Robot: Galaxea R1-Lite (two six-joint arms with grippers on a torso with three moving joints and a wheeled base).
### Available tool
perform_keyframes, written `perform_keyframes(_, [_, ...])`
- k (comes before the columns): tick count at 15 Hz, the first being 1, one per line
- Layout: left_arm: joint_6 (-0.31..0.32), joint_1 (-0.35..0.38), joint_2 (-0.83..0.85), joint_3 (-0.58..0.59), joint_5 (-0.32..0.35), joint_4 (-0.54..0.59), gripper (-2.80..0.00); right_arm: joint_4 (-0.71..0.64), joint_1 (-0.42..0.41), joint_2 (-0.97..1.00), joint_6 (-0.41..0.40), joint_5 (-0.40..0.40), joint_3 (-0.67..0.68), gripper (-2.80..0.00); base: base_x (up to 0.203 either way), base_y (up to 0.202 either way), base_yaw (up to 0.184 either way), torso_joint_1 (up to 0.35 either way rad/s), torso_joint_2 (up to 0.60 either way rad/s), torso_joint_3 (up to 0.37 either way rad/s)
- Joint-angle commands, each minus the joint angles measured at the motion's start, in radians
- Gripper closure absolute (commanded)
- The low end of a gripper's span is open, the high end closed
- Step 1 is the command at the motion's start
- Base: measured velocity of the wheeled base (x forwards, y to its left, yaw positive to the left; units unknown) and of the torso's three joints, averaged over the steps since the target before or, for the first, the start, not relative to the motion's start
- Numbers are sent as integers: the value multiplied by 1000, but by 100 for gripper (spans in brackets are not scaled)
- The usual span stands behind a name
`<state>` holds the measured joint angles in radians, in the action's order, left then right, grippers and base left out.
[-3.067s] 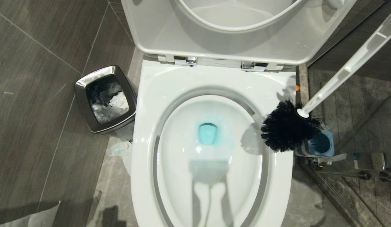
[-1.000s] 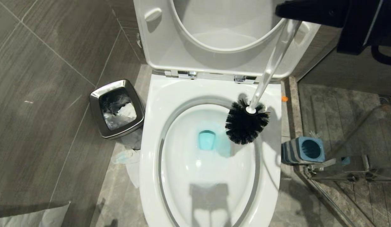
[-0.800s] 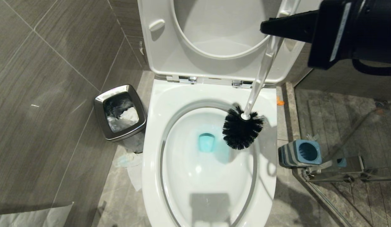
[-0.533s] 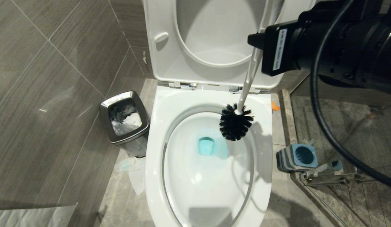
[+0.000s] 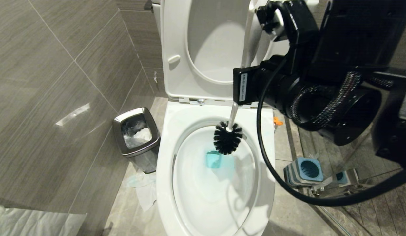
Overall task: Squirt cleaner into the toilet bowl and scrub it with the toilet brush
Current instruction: Scrub the toilet bowl
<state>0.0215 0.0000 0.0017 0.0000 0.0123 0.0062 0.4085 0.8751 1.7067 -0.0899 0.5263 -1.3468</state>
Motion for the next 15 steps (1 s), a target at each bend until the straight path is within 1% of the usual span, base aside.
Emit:
perform_keyframes(1, [2,0,0,2,0,0,0,65,1,66,-1,23,43,0,0,0,0,7,2,193])
perform_keyframes(4, [0,0,0,2,0,0,0,77,-5,97,7,53,78,0,0,0,0,-2,1,99])
perform_keyframes(7, [-3,0,0,2,-2,-2,0,146,-42,190,26,109,74,0,0,0,0,2,1,11])
perform_keyframes(8, [-3,0,0,2,-2,-2,0,171,-52,226,33,116,71,0,0,0,0,0,0,0])
perform_keyframes(11, [-3,0,0,2,-2,-2,0,239,-62,344,59,117,54,0,0,0,0,0,0,0])
perform_keyframes(15, [-3,0,0,2,-2,-2,0,260,-65,508,104,112,-20,0,0,0,0,0,0,0])
